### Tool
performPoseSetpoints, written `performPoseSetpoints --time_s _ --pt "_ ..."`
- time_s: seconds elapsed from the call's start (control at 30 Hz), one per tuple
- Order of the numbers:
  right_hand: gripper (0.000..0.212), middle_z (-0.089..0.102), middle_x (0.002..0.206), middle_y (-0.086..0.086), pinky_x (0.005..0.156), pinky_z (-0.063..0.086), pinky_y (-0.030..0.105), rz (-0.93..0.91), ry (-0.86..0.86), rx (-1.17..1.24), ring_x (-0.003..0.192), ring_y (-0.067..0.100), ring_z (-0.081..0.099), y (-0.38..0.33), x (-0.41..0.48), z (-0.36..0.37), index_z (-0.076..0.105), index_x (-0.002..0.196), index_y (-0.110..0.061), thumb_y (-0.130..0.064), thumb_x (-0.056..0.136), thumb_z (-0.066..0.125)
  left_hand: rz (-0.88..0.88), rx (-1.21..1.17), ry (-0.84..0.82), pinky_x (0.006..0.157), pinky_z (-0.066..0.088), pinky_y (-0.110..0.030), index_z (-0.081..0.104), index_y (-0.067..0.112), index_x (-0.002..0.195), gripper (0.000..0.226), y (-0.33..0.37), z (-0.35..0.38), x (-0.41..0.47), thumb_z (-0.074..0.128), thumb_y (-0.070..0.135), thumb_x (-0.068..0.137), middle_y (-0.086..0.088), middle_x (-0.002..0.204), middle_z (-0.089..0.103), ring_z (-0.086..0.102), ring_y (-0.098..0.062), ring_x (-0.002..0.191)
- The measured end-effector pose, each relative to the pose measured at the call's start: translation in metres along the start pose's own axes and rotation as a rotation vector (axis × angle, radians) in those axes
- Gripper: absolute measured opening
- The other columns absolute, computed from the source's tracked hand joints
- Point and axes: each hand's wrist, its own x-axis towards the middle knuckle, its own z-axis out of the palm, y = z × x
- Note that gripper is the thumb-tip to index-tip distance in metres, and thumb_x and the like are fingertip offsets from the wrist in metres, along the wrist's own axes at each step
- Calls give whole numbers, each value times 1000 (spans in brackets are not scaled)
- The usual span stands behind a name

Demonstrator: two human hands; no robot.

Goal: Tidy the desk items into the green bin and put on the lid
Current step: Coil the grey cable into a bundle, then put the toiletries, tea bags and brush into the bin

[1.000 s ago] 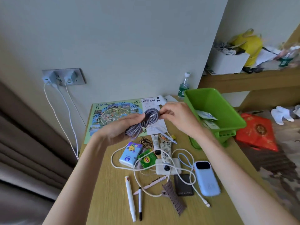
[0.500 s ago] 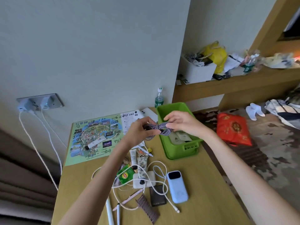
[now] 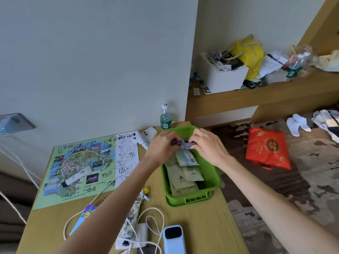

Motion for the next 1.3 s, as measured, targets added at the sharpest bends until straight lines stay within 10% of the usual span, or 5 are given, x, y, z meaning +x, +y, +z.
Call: performPoseSetpoints --time_s 0.4,0.8,1.3 --pt "35 57 122 -1 116 20 35 -16 -189 -133 118 21 46 18 41 74 59 124 -17 -12 89 59 40 408 -315 105 27 -32 63 26 116 27 -56 40 23 56 23 91 9 115 62 46 -16 114" --pt "21 61 109 -3 75 44 24 -6 31 377 97 16 56 -90 -7 49 67 107 -13 -4 91 56 -260 72 77 72 49 -36 69 17 102 16 -70 -33 -96 57 11 93 2 105 67 57 -22 98" --pt "14 55 87 -6 55 38 18 73 -454 393 77 16 54 -205 -120 152 60 82 -14 -5 89 53 -615 -51 -298 87 52 -36 67 21 110 19 -107 2 -320 64 21 91 5 111 66 60 -13 101"
